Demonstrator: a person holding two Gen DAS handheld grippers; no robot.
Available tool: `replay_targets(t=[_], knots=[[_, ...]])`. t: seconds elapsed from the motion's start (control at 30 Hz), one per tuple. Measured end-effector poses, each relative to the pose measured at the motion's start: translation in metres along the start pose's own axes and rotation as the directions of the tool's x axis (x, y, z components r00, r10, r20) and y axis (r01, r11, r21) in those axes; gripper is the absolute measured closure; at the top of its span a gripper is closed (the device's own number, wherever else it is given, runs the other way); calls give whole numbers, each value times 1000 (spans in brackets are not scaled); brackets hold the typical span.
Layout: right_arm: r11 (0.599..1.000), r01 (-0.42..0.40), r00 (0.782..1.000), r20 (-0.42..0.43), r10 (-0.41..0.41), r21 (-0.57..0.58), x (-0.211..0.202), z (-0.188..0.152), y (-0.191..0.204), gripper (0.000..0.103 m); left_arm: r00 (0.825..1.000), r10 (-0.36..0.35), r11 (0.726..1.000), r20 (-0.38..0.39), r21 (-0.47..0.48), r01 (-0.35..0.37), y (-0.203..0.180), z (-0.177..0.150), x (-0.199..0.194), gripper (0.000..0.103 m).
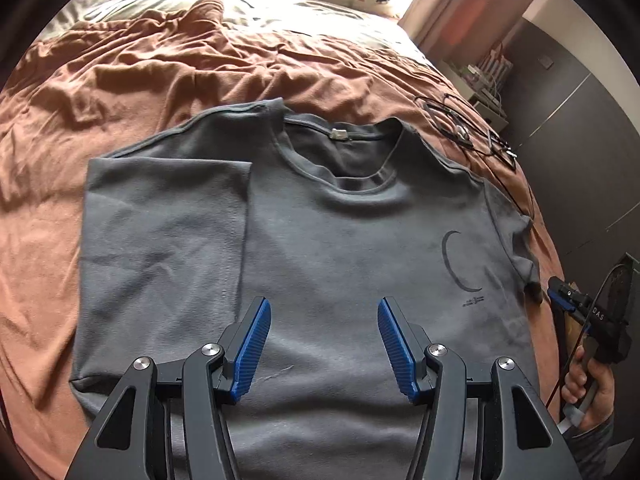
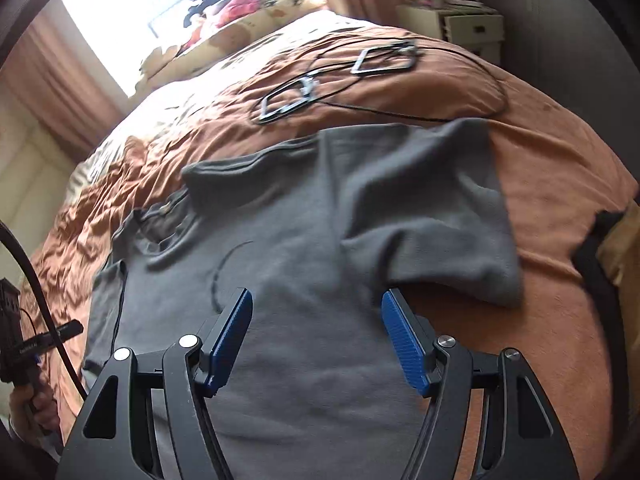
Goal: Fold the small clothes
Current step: 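Move the right tool to the shirt's other side edge and sleeve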
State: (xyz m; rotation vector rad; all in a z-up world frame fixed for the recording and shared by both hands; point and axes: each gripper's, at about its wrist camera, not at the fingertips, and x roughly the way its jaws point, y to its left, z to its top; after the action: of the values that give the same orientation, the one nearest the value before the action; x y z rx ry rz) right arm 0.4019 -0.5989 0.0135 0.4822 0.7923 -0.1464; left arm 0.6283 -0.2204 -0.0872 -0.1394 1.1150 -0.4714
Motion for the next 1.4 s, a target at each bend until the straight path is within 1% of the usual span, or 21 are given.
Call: replay_targets(t=[0.1,0.2,0.37,0.43,0.5,0.6,0.63,0.7,0.77,0.83,0.97,1.07,1.1,1.13,1.17,1.2,1.23,1.27,1.3,1.4], knots=[[998,4,1000,29,-6,63,-14,-6,-22,37,1000,-9,1000,-6,24,9,-15,1,9,45],[992,-16,999,32,12,124,-19,-13,-41,37,1000,-19,999,-11,31,20,-27,1,18,45],[956,-77,997,40,69,282,-21,-25,-74,37,999,-47,999,-23,25,47,-38,0,31,45],[935,-100,995,56,86,341,-19,-28,-87,37,998,-48,998,-29,31,49,-42,-1,35,45],[905,-137,991,64,122,402,-12,-31,-100,37,998,-45,998,-33,37,46,-45,-2,37,45],[844,-202,979,75,190,496,1,-36,-115,37,998,-36,998,-41,40,38,-45,-2,42,45],[825,-218,975,82,206,522,5,-38,-117,37,999,-32,999,-42,40,33,-46,-2,43,45],[803,-241,970,107,218,545,9,-41,-124,37,999,-28,999,-44,40,29,-45,-1,46,45],[797,-243,970,131,205,553,10,-40,-128,37,999,-24,999,-46,41,26,-46,-1,49,45],[802,-227,973,151,172,553,8,-37,-132,37,998,-23,999,-51,44,25,-47,-1,52,45],[813,-164,981,181,74,559,0,-30,-140,37,998,-23,998,-57,49,26,-51,-2,58,45],[822,-121,981,195,12,556,-11,-25,-144,37,998,-26,998,-60,52,29,-54,-2,61,45],[832,-105,981,193,-2,545,-14,-23,-144,42,998,-27,998,-61,53,30,-55,-2,63,45],[841,-94,982,189,-9,533,-16,-22,-143,49,998,-29,998,-61,55,32,-57,-2,64,45],[849,-86,983,183,-12,521,-17,-20,-142,64,998,-29,998,-60,57,33,-60,-1,66,45],[857,-86,985,175,-5,509,-19,-18,-143,73,998,-30,998,-60,59,34,-62,-1,68,45],[861,-91,985,170,5,500,-19,-17,-140,78,998,-34,998,-62,60,38,-65,-1,70,45],[867,-101,985,171,19,488,-20,-15,-139,86,997,-41,997,-65,61,45,-69,0,72,45],[873,-108,985,172,29,475,-18,-12,-131,91,996,-49,996,-68,65,54,-73,0,74,45],[889,-129,982,183,52,440,-20,-6,-129,99,996,-58,994,-70,87,64,-89,3,81,45]])
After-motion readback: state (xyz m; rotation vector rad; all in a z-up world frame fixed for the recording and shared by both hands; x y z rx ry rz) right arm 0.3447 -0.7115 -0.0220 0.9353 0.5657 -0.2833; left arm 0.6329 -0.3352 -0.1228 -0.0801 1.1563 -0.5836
